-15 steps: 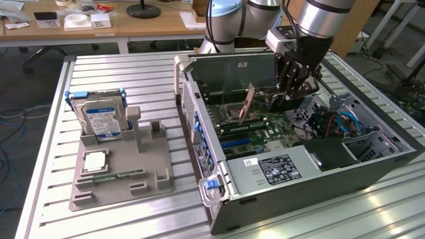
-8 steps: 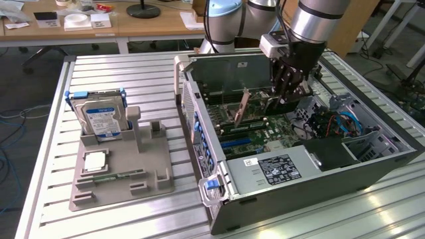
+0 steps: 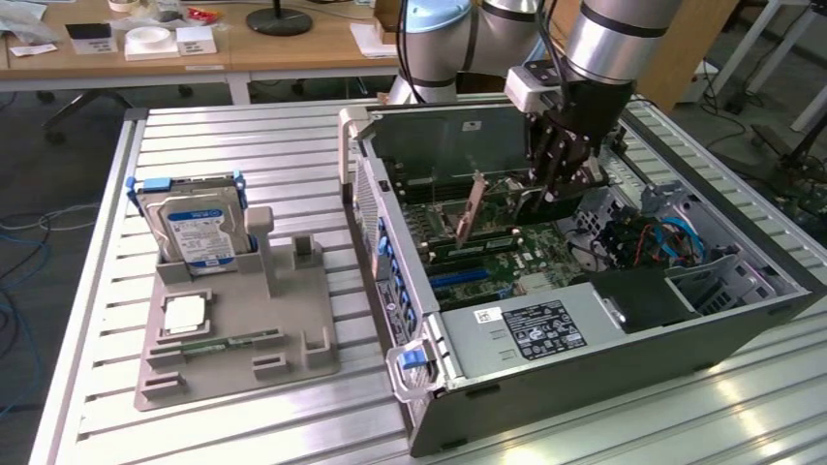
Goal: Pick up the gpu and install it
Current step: 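Insert the gpu into the slot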
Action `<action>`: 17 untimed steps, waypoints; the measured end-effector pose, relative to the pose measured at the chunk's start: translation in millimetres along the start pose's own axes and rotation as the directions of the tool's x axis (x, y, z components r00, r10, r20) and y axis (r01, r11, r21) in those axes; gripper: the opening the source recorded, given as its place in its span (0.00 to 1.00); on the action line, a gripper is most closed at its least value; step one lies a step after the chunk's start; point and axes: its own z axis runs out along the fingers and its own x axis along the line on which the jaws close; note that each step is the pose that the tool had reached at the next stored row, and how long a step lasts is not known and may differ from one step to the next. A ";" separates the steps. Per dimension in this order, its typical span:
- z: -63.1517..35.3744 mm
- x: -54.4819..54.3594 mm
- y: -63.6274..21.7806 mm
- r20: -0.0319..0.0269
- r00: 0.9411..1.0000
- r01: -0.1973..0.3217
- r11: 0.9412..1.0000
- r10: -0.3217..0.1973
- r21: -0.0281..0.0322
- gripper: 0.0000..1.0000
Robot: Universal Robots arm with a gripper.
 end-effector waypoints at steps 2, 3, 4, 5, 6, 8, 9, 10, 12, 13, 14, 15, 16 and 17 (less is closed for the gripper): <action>0.0 0.0 0.0 0.000 1.000 0.000 1.000 0.000 0.000 0.27; 0.0 0.0 0.0 0.000 1.000 0.000 1.000 0.000 0.000 0.27; 0.0 0.0 0.0 0.000 1.000 0.000 1.000 0.000 0.000 0.27; 0.0 0.0 0.0 0.000 1.000 0.000 1.000 0.000 0.000 0.27; 0.4 0.0 0.0 0.000 1.000 0.000 1.000 0.000 0.000 0.27; 2.4 0.0 0.0 0.000 1.000 0.000 1.000 0.000 0.000 0.27; 3.2 0.1 0.0 0.000 1.000 0.000 1.000 0.000 0.000 0.27; 3.4 0.1 0.1 0.000 1.000 0.000 1.000 0.000 0.000 0.27; 4.3 0.0 0.9 0.000 1.000 0.000 1.000 0.000 0.000 0.27; 5.0 0.0 2.1 0.000 1.000 0.000 1.000 0.000 0.001 0.27; 5.8 0.0 3.5 0.000 1.000 0.000 1.000 0.000 0.002 0.27; 6.3 0.0 4.4 0.000 1.000 0.000 1.000 0.000 0.003 0.27; 6.3 0.0 4.4 0.000 1.000 0.000 1.000 0.000 0.003 0.27; 6.3 0.0 4.4 0.000 1.000 0.000 1.000 0.000 0.003 0.27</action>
